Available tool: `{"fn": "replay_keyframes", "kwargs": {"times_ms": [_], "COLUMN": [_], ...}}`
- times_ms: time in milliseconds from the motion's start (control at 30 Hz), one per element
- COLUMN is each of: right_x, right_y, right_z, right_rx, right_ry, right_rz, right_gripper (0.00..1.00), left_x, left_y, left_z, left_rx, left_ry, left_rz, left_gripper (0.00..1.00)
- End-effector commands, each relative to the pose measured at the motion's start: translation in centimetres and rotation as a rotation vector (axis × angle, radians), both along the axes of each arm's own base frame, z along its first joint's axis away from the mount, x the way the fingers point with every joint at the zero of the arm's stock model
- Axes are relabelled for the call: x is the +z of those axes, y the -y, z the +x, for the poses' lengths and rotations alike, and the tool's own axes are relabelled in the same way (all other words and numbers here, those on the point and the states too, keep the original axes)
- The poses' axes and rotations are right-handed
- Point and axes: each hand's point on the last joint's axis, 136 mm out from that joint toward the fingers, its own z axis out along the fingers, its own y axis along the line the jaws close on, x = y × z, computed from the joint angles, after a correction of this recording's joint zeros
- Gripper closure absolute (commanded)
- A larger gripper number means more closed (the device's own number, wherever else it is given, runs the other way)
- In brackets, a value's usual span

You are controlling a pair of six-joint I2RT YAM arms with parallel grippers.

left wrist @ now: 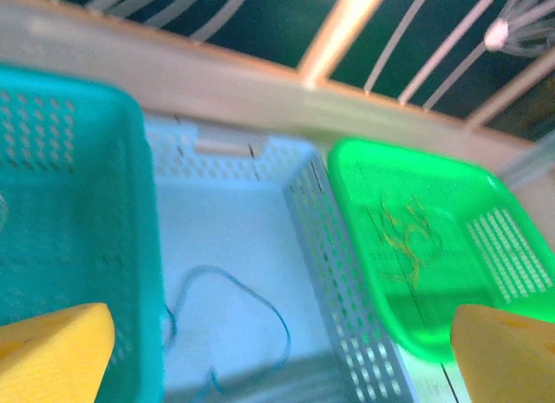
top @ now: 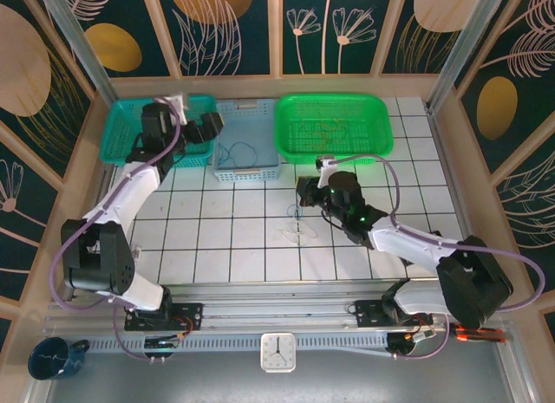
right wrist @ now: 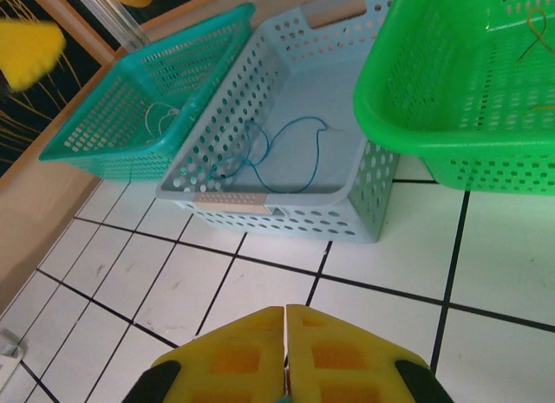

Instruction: Untangle the cables

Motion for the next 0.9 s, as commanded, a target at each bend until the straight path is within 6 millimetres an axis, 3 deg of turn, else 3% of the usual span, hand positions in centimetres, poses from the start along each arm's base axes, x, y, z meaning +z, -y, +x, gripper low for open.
{"fn": "replay_keyframes", "kwargs": {"times_ms": [0,67,167,467,667,867], "right_x": [3.0,3.6,4.4,5.8,6.1,6.3], "right_y": [0.2,0.3,0.1,-0.1,-0.2,-0.1], "right_z": [0.3,0.3,0.3,0.3,0.1,0.1], "right_rx": [0.004,0.01,0.02,0.036,0.04,0.039], "right_ry": [0.067,0.073,0.085,0.098,0.101,0.103], "right_rz": [0.014,0.018,0.022,0.038,0.049,0.057], "right_gripper": [1.0,1.0,1.0,1.0,1.0,1.0], "left_x": [0.6,0.1,-2.4,-7.1,-8.5,-8.7], "left_y": [2.9,4.6,6.9,12.7,15.3,17.3], "left_z": [-2.4,-3.8,-6.1,-11.0,-12.6,-13.1], "left_rx": [-0.084,-0.132,-0.201,-0.378,-0.441,-0.475], "left_ry": [0.04,0.047,0.025,0.034,0.029,0.027], "left_rz": [-0.052,-0.071,-0.104,-0.061,-0.055,-0.06], "left_gripper": [0.01,0.01,0.01,0.01,0.01,0.01]}}
